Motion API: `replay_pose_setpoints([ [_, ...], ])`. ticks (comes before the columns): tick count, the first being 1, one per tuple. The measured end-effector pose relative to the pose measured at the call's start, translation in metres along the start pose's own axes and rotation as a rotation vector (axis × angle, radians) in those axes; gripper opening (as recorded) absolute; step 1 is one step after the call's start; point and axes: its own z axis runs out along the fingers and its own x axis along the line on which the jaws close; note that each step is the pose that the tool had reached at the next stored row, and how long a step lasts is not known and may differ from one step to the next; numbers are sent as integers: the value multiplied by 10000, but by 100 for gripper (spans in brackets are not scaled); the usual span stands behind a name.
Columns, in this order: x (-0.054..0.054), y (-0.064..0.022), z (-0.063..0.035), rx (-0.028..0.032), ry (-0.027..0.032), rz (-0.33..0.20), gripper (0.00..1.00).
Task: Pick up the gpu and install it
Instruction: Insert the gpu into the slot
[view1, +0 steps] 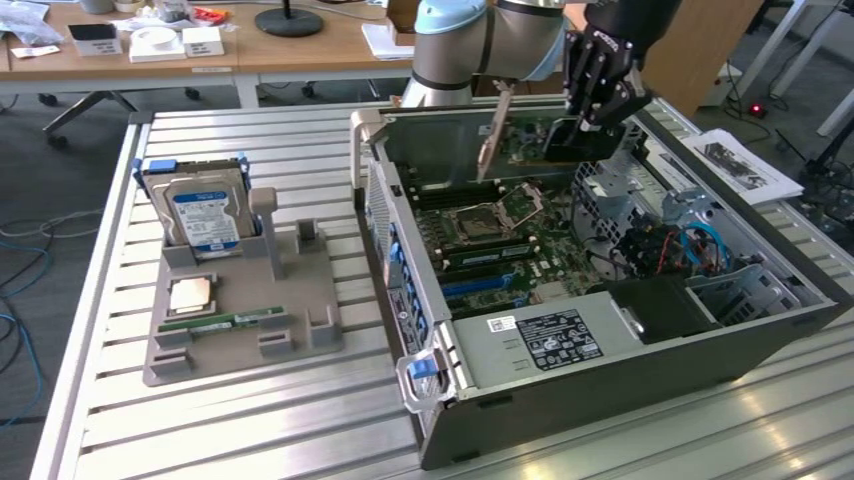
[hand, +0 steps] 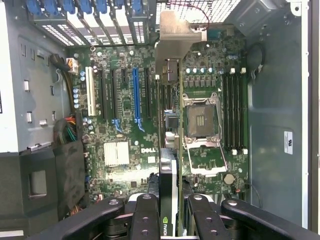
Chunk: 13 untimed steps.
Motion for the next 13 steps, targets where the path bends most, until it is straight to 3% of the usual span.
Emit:
replay_pose_setpoints([
  [6,2,62,1,0,0,1,27],
  [13,2,78,1,0,0,0,27],
])
